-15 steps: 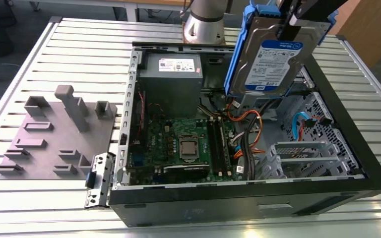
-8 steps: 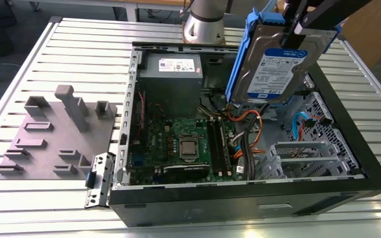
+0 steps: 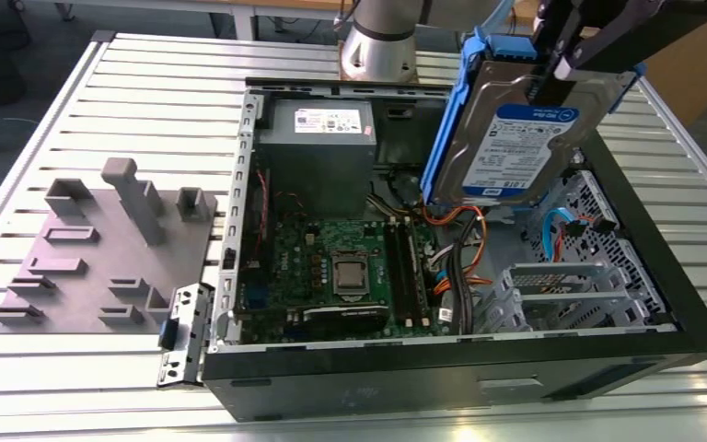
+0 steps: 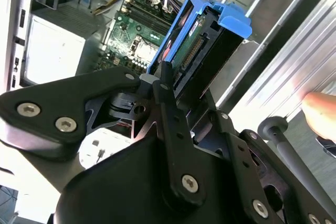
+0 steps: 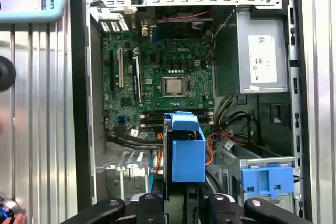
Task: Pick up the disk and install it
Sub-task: 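Insert the disk into the insertion slot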
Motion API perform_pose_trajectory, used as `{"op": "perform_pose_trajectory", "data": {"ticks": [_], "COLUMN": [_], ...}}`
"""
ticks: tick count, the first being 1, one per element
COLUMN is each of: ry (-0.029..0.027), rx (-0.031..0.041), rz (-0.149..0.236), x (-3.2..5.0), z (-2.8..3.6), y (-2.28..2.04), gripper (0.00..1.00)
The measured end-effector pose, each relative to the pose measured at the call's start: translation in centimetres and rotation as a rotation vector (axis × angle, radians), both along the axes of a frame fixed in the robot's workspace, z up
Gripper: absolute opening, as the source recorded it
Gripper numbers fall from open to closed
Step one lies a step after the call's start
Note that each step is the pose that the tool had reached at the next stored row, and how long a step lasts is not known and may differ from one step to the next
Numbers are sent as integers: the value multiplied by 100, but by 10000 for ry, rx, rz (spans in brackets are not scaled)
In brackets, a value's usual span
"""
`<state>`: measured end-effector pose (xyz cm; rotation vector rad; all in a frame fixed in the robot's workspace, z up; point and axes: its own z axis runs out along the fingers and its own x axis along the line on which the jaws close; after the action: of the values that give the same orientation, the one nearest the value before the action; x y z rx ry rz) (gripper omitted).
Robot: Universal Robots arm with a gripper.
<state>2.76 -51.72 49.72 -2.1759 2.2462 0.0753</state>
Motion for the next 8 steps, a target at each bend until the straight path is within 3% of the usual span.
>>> {"op": "perform_pose_trajectory", "data": {"ticks": [8], "ry": [0], "rx": [-1], "rz": [0], "x": [0], "z": [-4], "y": [-137], "gripper": [35]}}
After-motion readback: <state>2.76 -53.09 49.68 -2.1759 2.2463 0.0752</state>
